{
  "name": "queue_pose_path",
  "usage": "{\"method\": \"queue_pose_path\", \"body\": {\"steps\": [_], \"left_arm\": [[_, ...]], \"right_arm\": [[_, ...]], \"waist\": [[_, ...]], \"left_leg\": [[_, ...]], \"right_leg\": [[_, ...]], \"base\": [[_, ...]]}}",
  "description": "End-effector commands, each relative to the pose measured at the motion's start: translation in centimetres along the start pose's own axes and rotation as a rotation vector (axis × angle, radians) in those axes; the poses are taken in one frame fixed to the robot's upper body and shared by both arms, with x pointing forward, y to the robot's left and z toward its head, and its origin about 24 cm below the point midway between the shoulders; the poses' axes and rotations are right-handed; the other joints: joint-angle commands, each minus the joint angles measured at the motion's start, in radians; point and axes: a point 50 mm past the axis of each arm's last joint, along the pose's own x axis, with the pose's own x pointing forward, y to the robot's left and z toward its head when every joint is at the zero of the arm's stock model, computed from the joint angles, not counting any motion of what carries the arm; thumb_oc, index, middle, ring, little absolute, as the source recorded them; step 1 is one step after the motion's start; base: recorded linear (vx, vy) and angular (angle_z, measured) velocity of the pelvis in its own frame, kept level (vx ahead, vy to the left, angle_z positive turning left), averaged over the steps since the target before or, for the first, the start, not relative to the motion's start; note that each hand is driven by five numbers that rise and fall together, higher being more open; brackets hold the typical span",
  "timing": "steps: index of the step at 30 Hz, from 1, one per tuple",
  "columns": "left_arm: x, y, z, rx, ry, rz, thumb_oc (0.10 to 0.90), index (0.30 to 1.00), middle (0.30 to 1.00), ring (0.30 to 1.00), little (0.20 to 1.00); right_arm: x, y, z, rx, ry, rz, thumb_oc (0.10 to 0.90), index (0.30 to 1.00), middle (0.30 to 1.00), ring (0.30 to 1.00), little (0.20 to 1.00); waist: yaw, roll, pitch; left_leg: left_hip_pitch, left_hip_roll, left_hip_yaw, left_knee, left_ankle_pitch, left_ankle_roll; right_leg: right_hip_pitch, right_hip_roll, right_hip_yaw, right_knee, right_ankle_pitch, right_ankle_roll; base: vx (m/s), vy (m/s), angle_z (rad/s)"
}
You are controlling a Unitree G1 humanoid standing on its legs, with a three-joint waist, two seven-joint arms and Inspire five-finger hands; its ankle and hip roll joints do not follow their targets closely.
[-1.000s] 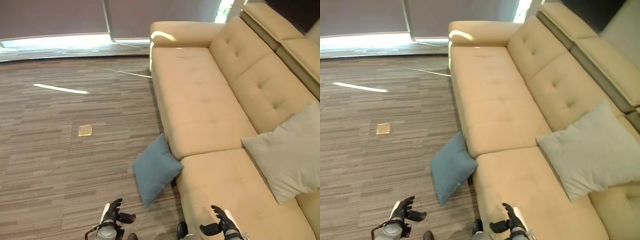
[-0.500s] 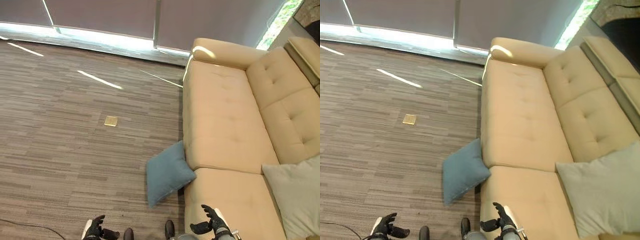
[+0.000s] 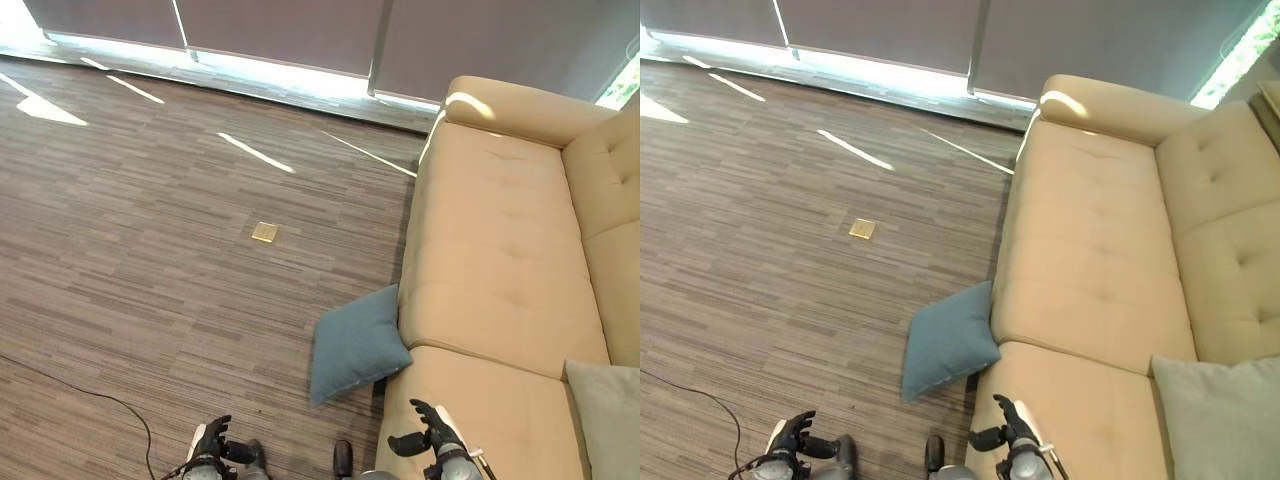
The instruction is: Pick up all the scattered cushions and arrange them neatly on the sofa.
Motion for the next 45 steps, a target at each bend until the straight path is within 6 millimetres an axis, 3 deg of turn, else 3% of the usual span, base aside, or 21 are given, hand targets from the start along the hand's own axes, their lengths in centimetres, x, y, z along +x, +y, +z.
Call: {"method": "queue_pose_path", "body": {"steps": [1, 4, 8, 9, 10, 11, 13, 14, 18, 23, 26, 29, 31, 33, 35, 37, 38, 40, 41, 43, 45], "left_arm": [[-0.2, 1.7, -1.2, 0.068, 0.011, 0.041, 0.800, 0.900, 0.900, 0.900, 0.900], [-0.2, 1.4, -1.3, 0.088, 0.006, 0.028, 0.800, 0.900, 0.900, 0.900, 0.900], [0.0, 1.7, -0.8, 0.118, -0.009, 0.023, 0.800, 0.900, 0.900, 0.900, 0.900], [0.0, 1.9, -0.8, 0.116, -0.007, 0.028, 0.800, 0.900, 0.900, 0.900, 0.900], [0.1, 2.4, -0.7, 0.108, -0.003, 0.043, 0.800, 0.900, 0.900, 0.900, 0.900], [0.1, 2.4, -0.7, 0.108, -0.003, 0.043, 0.800, 0.900, 0.900, 0.900, 0.900], [0.1, 2.9, -0.7, 0.110, 0.000, 0.056, 0.800, 0.900, 0.900, 0.900, 0.900], [0.1, 2.9, -0.7, 0.110, -0.001, 0.056, 0.800, 0.900, 0.900, 0.900, 0.900], [0.1, 2.6, -1.0, 0.141, 0.013, 0.042, 0.800, 0.900, 0.900, 0.900, 0.900], [0.1, 1.8, -0.9, 0.157, 0.011, 0.011, 0.800, 0.900, 0.900, 0.900, 0.900], [0.0, 1.3, -1.0, 0.166, 0.007, -0.003, 0.800, 0.900, 0.900, 0.900, 0.900], [-0.3, 0.7, -1.6, 0.185, 0.016, -0.025, 0.800, 0.900, 0.900, 0.900, 0.900], [-0.4, 0.6, -1.9, 0.189, 0.022, -0.027, 0.800, 0.900, 0.900, 0.900, 0.900], [-0.3, 1.0, -1.6, 0.182, 0.008, -0.013, 0.800, 0.900, 0.900, 0.900, 0.900], [-0.2, 1.0, -0.9, 0.184, -0.014, -0.012, 0.800, 0.900, 0.900, 0.900, 0.900], [-0.1, 0.8, -0.4, 0.175, -0.034, -0.019, 0.800, 0.900, 0.900, 0.900, 0.900], [-0.1, 0.5, -0.2, 0.172, -0.045, -0.024, 0.800, 0.900, 0.900, 0.900, 0.900], [-0.1, 0.0, 0.5, 0.161, -0.070, -0.032, 0.800, 0.900, 0.900, 0.900, 0.900], [-0.1, 0.0, 0.5, 0.161, -0.070, -0.032, 0.800, 0.900, 0.900, 0.900, 0.900], [-0.1, -0.4, 0.8, 0.143, -0.076, -0.041, 0.800, 0.900, 0.900, 0.900, 0.900], [-0.2, -0.6, -0.1, 0.176, -0.046, -0.054, 0.800, 0.900, 0.900, 0.900, 0.900]], "right_arm": [[-0.2, -0.8, -0.4, 0.011, -0.007, -0.037, 0.800, 0.900, 0.900, 0.900, 0.900], [-0.2, -0.7, -0.7, -0.002, 0.006, -0.032, 0.800, 0.900, 0.900, 0.900, 0.900], [-0.1, -0.1, -0.5, 0.003, 0.016, -0.016, 0.800, 0.900, 0.900, 0.900, 0.900], [0.0, 0.0, -0.2, 0.009, 0.010, -0.009, 0.800, 0.900, 0.900, 0.900, 0.900], [0.1, 0.4, 0.5, 0.016, -0.009, 0.005, 0.800, 0.900, 0.900, 0.900, 0.900], [0.1, 0.4, 0.5, 0.016, -0.009, 0.005, 0.800, 0.900, 0.900, 0.900, 0.900], [0.1, 1.1, 1.1, 0.014, -0.034, 0.028, 0.800, 0.900, 0.900, 0.900, 0.900], [0.1, 1.1, 1.1, 0.014, -0.035, 0.027, 0.800, 0.900, 0.900, 0.900, 0.900], [0.1, 1.1, 0.8, -0.002, -0.018, 0.031, 0.800, 0.900, 0.900, 0.900, 0.900], [-0.1, 0.7, -0.2, -0.006, 0.007, 0.019, 0.800, 0.900, 0.900, 0.900, 0.900], [-0.3, 0.5, -0.8, -0.004, 0.022, 0.013, 0.800, 0.900, 0.900, 0.900, 0.900], [-0.7, 0.2, -1.8, 0.009, 0.048, -0.004, 0.800, 0.900, 0.900, 0.900, 0.900], [-0.9, 0.0, -2.2, 0.012, 0.054, -0.010, 0.800, 0.900, 0.900, 0.900, 0.900], [-0.6, -0.5, -1.7, -0.001, 0.031, -0.020, 0.800, 0.900, 0.900, 0.900, 0.900], [-0.5, -0.5, -1.5, -0.001, 0.028, -0.020, 0.800, 0.900, 0.900, 0.900, 0.900], [-0.4, -0.8, -1.3, 0.001, 0.028, -0.029, 0.800, 0.900, 0.900, 0.900, 0.900], [-0.3, -1.2, -1.2, 0.001, 0.024, -0.039, 0.800, 0.900, 0.900, 0.900, 0.900], [0.0, -1.9, -0.9, 0.001, 0.012, -0.058, 0.800, 0.900, 0.900, 0.900, 0.900], [0.0, -1.9, -0.8, 0.001, 0.012, -0.058, 0.800, 0.900, 0.900, 0.900, 0.900], [0.2, -2.3, -0.4, 0.000, 0.000, -0.067, 0.800, 0.900, 0.900, 0.900, 0.900], [0.0, -1.8, -1.1, -0.003, 0.030, -0.047, 0.800, 0.900, 0.900, 0.900, 0.900]], "waist": [[-0.038, 0.001, -0.052], [-0.044, 0.017, -0.057], [-0.042, 0.017, -0.063], [-0.038, 0.016, -0.062], [-0.036, 0.016, -0.048], [-0.036, 0.016, -0.048], [-0.043, 0.036, -0.031], [-0.042, 0.038, -0.033], [-0.075, 0.042, -0.022], [-0.108, 0.032, -0.020], [-0.114, 0.034, -0.025], [-0.133, 0.048, -0.047], [-0.142, 0.052, -0.049], [-0.120, 0.029, -0.030], [-0.104, 0.008, -0.028], [-0.087, -0.007, -0.027], [-0.072, -0.013, -0.028], [-0.047, -0.006, -0.029], [-0.048, -0.007, -0.030], [-0.038, 0.001, -0.033], [-0.058, 0.011, -0.050]], "left_leg": [[0.040, -0.014, 0.082, 0.014, -0.050, 0.013], [0.055, -0.041, 0.066, 0.009, -0.066, 0.018], [0.069, -0.109, 0.049, -0.001, -0.108, 0.061], [0.079, -0.126, 0.048, -0.013, -0.113, 0.074], [0.094, -0.152, 0.047, -0.036, -0.114, 0.101], [0.095, -0.152, 0.048, -0.037, -0.114, 0.101], [0.143, -0.165, 0.037, -0.100, -0.109, 0.116], [0.139, -0.163, 0.038, -0.099, -0.108, 0.116], [0.202, -0.203, 0.000, -0.127, -0.142, 0.120], [0.263, -0.264, -0.051, -0.114, -0.197, 0.133], [0.277, -0.274, -0.063, -0.098, -0.216, 0.135], [0.280, -0.267, -0.061, -0.014, -0.254, 0.101], [0.234, -0.234, -0.055, 0.160, -0.193, 0.035], [0.139, -0.219, -0.057, 0.372, -0.124, -0.004], [0.086, -0.210, -0.061, 0.432, -0.134, 0.010], [0.029, -0.189, -0.067, 0.399, -0.189, 0.040], [0.015, -0.184, -0.124, 0.298, -0.216, 0.058], [-0.007, -0.220, -0.295, 0.158, -0.165, 0.051], [-0.007, -0.221, -0.295, 0.153, -0.161, 0.051], [-0.006, -0.239, -0.421, 0.088, -0.142, 0.046], [0.029, -0.219, -0.387, 0.045, -0.135, 0.048]], "right_leg": [[-0.018, -0.036, 0.037, 0.090, -0.119, 0.108], [-0.015, -0.054, 0.029, 0.105, -0.114, 0.117], [-0.020, -0.104, 0.050, 0.163, -0.099, 0.144], [-0.033, -0.115, 0.058, 0.203, -0.086, 0.153], [-0.090, -0.137, 0.087, 0.330, -0.016, 0.162], [-0.091, -0.138, 0.088, 0.331, -0.017, 0.163], [-0.175, -0.095, 0.130, 0.471, -0.021, 0.149], [-0.178, -0.093, 0.130, 0.468, -0.017, 0.148], [-0.266, 0.037, 0.120, 0.355, -0.059, 0.127], [-0.295, 0.081, 0.067, 0.217, -0.020, 0.137], [-0.269, 0.082, 0.073, 0.218, -0.023, 0.121], [-0.232, 0.078, 0.074, 0.207, -0.040, 0.097], [-0.179, 0.088, 0.088, 0.181, -0.055, 0.072], [-0.131, 0.079, 0.113, 0.156, -0.058, 0.049], [-0.097, 0.069, 0.139, 0.137, -0.067, 0.042], [-0.071, 0.055, 0.176, 0.127, -0.077, 0.056], [-0.055, 0.057, 0.229, 0.129, -0.090, 0.069], [-0.046, 0.086, 0.319, 0.142, -0.098, 0.073], [-0.048, 0.085, 0.319, 0.142, -0.097, 0.073], [-0.044, 0.107, 0.401, 0.154, -0.103, 0.075], [-0.045, 0.107, 0.441, 0.160, -0.108, 0.088]], "base": [[0.15, 0.211, 0.48], [0.16, 0.284, 0.46], [0.17, 0.285, 0.38], [0.12, 0.292, 0.12], [0.12, 0.292, 0.03], [0.12, 0.310, 0.03], [0.16, 0.250, 0.15], [0.20, 0.206, 0.15], [0.26, 0.109, 0.23], [0.27, 0.053, 0.20], [0.27, -0.021, 0.43], [0.21, -0.035, 0.25], [0.22, -0.097, 0.25], [0.14, -0.088, 0.39], [0.17, -0.014, -0.41], [0.22, 0.118, -1.21], [0.28, 0.189, -0.79], [0.26, 0.151, -1.03], [0.17, 0.083, -1.55], [0.17, 0.106, -1.78], [0.21, 0.199, -1.28]]}}
